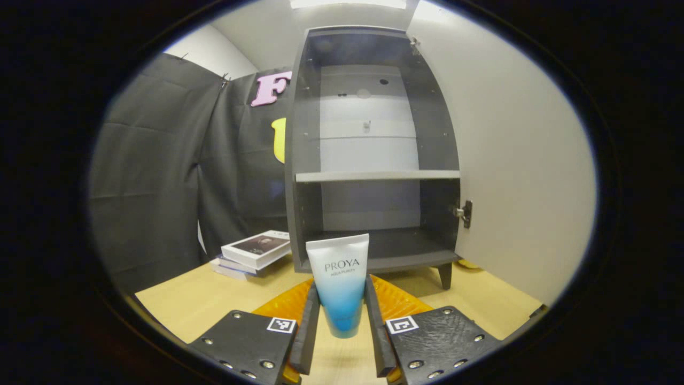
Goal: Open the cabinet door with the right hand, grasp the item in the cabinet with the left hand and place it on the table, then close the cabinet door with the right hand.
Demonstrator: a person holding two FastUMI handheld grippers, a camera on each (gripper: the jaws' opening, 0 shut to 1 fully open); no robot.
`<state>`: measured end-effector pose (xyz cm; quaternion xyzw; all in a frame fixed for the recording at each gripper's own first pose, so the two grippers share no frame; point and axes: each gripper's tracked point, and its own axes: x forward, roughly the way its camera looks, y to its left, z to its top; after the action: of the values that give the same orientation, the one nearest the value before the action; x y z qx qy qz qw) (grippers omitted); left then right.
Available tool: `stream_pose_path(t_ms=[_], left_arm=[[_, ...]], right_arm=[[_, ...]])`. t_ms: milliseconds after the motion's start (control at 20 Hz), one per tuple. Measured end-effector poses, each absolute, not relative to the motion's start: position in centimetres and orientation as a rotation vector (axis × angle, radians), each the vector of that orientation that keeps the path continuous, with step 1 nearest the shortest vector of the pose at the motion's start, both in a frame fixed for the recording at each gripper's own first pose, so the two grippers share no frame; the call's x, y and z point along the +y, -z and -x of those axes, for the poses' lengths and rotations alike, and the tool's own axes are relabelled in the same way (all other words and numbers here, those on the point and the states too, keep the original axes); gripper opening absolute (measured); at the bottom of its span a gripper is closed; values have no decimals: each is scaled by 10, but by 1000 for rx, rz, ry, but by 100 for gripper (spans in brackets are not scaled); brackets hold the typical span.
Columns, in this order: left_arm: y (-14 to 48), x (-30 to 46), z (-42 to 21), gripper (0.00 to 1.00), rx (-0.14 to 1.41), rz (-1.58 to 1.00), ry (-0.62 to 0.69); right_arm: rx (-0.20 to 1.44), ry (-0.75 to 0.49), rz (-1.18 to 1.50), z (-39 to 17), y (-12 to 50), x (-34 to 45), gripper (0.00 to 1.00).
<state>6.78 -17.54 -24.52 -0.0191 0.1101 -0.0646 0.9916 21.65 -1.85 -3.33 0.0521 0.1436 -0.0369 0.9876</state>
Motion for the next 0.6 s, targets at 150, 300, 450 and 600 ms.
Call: stream_pose_path(t_ms=[150, 300, 450, 600], left_arm=[[275, -177, -54, 47, 252, 43, 120], [303, -179, -45, 47, 279, 52, 116], [328, -180, -37, 47, 314, 58, 109], [344, -180, -28, 46, 344, 64, 99]], right_arm=[[290, 75, -102, -214, 32, -17, 92], [303, 75, -86, -211, 35, -13, 92], [318, 57, -64, -212, 38, -4, 92], [318, 50, -53, -212, 38, -1, 100]])
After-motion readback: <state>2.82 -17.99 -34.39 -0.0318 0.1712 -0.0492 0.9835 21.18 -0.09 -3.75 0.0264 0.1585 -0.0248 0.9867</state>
